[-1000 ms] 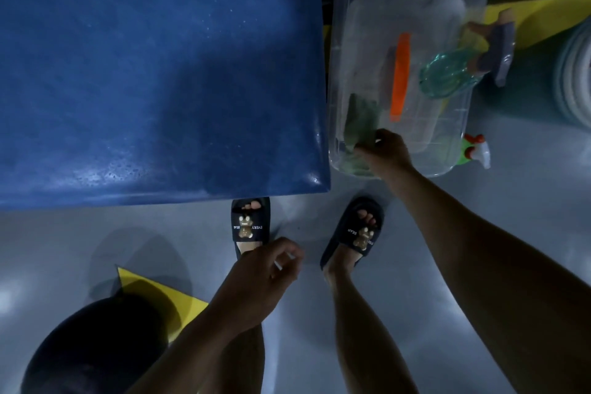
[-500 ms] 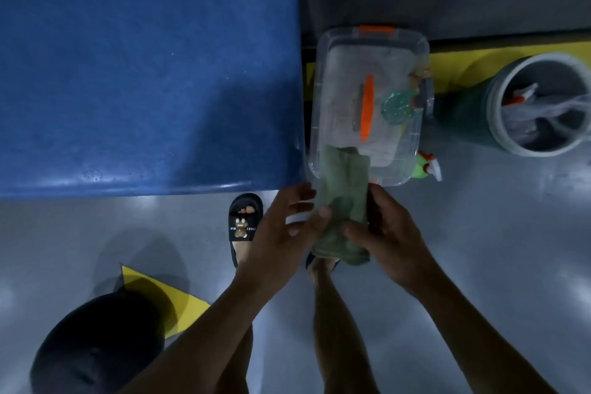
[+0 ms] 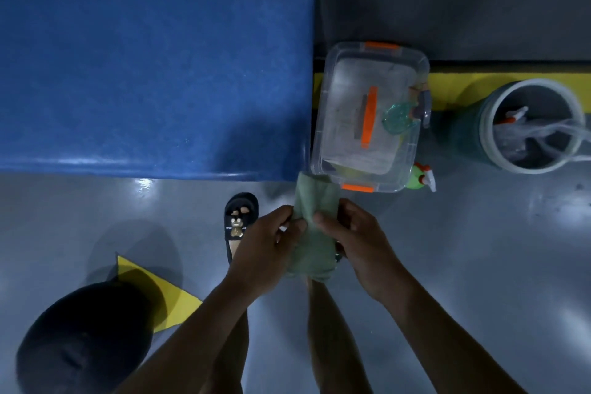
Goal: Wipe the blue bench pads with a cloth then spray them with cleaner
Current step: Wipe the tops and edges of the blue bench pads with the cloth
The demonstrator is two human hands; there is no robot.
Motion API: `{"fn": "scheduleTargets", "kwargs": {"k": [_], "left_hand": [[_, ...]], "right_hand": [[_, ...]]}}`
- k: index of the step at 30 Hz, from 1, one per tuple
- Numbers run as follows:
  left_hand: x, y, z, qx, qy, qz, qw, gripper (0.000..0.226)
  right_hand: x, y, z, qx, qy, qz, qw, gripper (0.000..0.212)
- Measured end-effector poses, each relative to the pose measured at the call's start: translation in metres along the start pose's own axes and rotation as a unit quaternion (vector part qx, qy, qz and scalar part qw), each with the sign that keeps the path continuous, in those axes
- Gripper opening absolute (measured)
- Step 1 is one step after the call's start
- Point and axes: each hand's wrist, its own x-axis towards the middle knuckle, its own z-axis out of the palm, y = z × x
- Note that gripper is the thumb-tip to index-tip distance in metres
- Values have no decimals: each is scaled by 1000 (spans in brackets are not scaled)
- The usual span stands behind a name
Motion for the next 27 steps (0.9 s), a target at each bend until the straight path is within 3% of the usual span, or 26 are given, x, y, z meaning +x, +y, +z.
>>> {"fn": "scheduleTargets", "kwargs": {"k": [4, 7, 10, 13, 19, 24, 27], "left_hand": [[-2, -22, -19, 37, -41, -15, 998, 6], [9, -41, -56, 103, 32, 11, 994, 19], [24, -53, -103, 217, 132, 93, 963, 20], [38, -63, -144, 327, 176, 181, 911, 23], [69, -86, -201, 432, 180, 250, 848, 37], [94, -112, -228, 481, 186, 253, 819, 49], [108, -127, -238, 510, 181, 252, 802, 52]], "right_hand": [[16, 6, 6, -94, 8, -22, 995, 38], [41, -19, 3, -192, 70, -125, 971, 32], [72, -55, 7, -307, 138, -286, 897, 25], [101, -82, 27, -381, 199, -419, 800, 19], [121, -52, 72, -587, 186, -431, 659, 40], [100, -5, 72, -605, 162, -449, 637, 31], [95, -4, 72, -595, 167, -450, 644, 39]]}}
